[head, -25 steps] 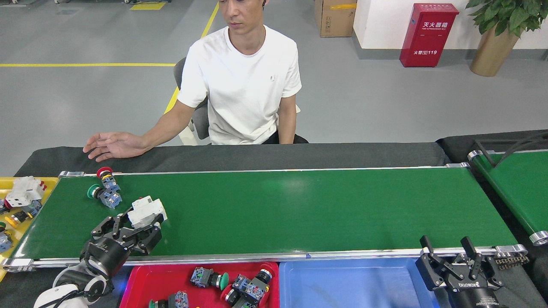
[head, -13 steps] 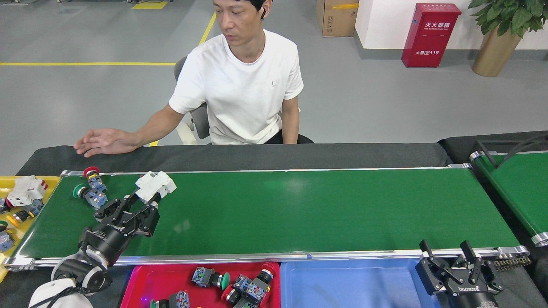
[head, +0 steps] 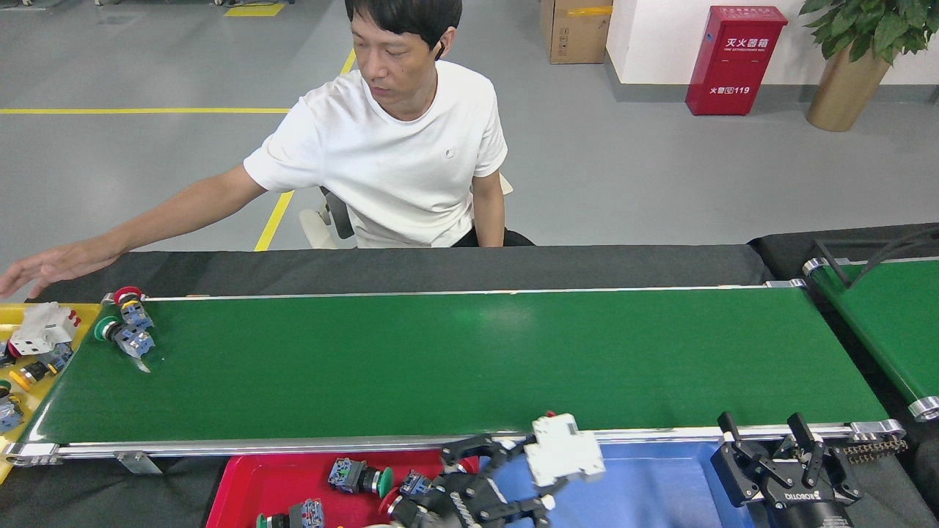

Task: Pick switch part from conveyor to tray

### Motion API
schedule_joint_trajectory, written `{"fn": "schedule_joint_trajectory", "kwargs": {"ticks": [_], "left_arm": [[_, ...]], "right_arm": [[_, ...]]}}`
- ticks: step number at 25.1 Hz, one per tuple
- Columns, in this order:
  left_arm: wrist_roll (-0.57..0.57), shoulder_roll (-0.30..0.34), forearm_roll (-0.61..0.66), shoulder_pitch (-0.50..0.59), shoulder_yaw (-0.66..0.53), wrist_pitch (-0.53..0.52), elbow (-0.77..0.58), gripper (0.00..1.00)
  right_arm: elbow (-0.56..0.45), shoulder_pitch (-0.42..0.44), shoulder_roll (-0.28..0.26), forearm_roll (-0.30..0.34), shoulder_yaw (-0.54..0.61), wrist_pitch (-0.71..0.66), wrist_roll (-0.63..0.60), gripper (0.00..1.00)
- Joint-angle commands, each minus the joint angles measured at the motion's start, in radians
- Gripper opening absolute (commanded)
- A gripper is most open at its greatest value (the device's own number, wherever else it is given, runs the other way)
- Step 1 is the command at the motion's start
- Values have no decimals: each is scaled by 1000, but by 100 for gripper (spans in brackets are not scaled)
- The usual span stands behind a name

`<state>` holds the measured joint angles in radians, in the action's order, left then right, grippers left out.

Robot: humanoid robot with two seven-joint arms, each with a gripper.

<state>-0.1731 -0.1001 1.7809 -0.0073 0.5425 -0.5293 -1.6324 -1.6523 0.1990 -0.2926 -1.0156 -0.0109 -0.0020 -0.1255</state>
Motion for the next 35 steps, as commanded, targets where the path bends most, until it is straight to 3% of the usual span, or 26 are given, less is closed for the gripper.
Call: {"fn": "schedule_joint_trajectory", "kwargs": {"ticks": [1,5,10,14,21,26,30,35], "left_arm": [[9,3,-3,-19,1,15,-6,100],[46,25,-71,3,-148,6,-86,100],[227,40,-150,144,-674,14,-122,100],[327,42,-150,274,-944,14,-116,100],[386,57,-149,359,-993,12,-115,100],[350,120,-161,334,-978,-8,-116,100],[279,117,-178,307,-978,-14,-116,100],[277,109,-178,280,-947,-8,-115,100]], "right_arm": [[-14,-4,-5,-1,3,-4,-9,98],[-15,-3,-3,-3,3,-3,-8,98],[-15,19,-3,-3,11,-3,-9,98],[-17,25,-3,-3,12,1,-9,98],[-17,28,1,-3,37,4,-9,98],[-18,28,6,-3,35,-1,-9,98],[-20,28,7,-3,35,-1,-9,98],[-23,26,18,2,37,-4,-11,98]]}}
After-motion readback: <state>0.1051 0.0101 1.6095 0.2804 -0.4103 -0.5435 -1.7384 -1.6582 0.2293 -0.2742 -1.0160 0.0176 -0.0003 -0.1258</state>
